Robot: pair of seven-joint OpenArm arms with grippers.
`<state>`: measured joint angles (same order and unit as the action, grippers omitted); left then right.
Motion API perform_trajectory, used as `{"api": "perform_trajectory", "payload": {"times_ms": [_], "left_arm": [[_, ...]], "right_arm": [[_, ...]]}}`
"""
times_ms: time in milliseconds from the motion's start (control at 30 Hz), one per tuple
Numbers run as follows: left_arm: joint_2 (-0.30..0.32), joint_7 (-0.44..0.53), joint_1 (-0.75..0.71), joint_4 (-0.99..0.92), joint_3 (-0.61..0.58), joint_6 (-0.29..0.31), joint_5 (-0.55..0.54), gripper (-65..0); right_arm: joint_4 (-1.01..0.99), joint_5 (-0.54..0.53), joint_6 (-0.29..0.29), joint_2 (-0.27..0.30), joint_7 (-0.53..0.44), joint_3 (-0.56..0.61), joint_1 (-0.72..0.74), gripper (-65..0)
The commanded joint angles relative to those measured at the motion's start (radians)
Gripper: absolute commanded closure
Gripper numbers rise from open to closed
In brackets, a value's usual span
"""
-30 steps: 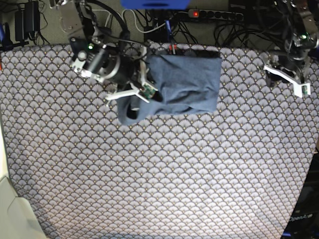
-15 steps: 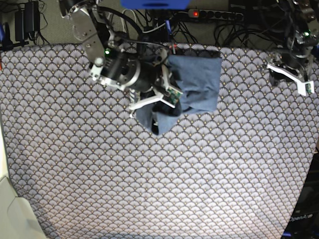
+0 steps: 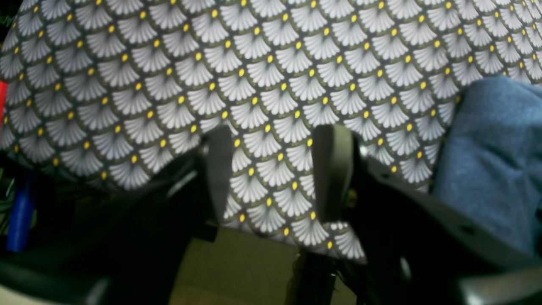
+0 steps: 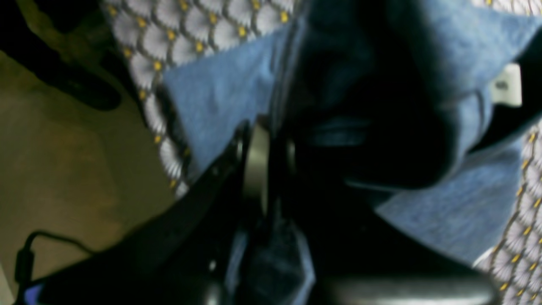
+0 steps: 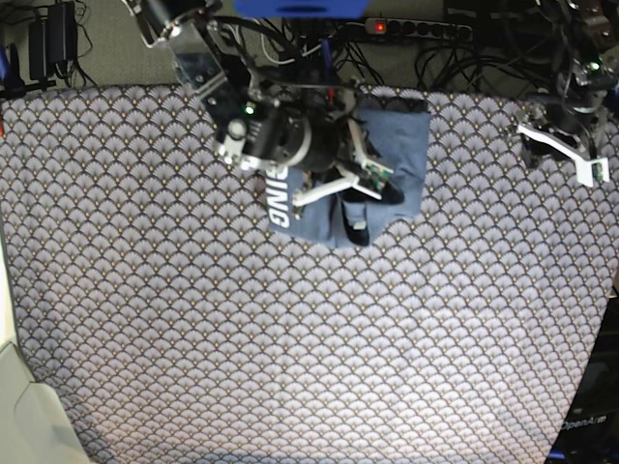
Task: Fold the T-shirt properly
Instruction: 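Fold the held end over onto the shirt toward the left gripper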
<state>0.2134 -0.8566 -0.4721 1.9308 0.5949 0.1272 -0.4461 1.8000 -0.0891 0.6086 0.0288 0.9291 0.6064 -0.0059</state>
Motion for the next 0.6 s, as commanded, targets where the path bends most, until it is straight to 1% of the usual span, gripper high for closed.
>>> {"api": "perform_trajectory", "payload": {"times_ms": [0,67,167,267,367,433,500,567], "left_arm": [[0.011,0.02,-0.003,0.019,0.007,-0.001,-0.003,-30.2],[0.01,0.02,-0.003,0.019,0.007,-0.001,-0.003,-30.2],[0.007,0.02,-0.003,0.019,0.007,-0.001,-0.003,-30.2],[0.01,0.02,-0.003,0.019,0.007,-0.001,-0.003,-30.2],[0.01,0.02,-0.003,0.019,0.007,-0.001,-0.003,-30.2],[0.01,0.02,-0.003,0.019,0.007,-0.001,-0.004,-30.2],[0.01,0.02,-0.003,0.019,0.006,-0.001,-0.004,-30.2],[0.008,0.02,-0.003,0.019,0.004,-0.001,-0.004,-30.2]], "right_arm": [[-0.001,-0.01,0.0,-0.014,-0.022,-0.001,0.017,0.0],[-0.032,-0.01,0.0,-0.033,-0.022,-0.001,0.036,0.0],[-0.07,-0.01,0.0,-0.04,-0.022,-0.001,0.053,0.0],[-0.113,-0.01,0.0,-0.062,-0.022,0.0,0.057,0.0],[-0.144,-0.01,0.0,-0.065,-0.022,0.008,0.06,-0.1],[-0.157,-0.01,0.0,-0.065,-0.02,0.04,0.079,-4.5],[-0.161,-0.01,0.0,-0.065,-0.003,0.068,0.085,-11.5],[-0.161,-0.01,0.0,-0.085,0.021,0.089,0.088,-19.0]]}}
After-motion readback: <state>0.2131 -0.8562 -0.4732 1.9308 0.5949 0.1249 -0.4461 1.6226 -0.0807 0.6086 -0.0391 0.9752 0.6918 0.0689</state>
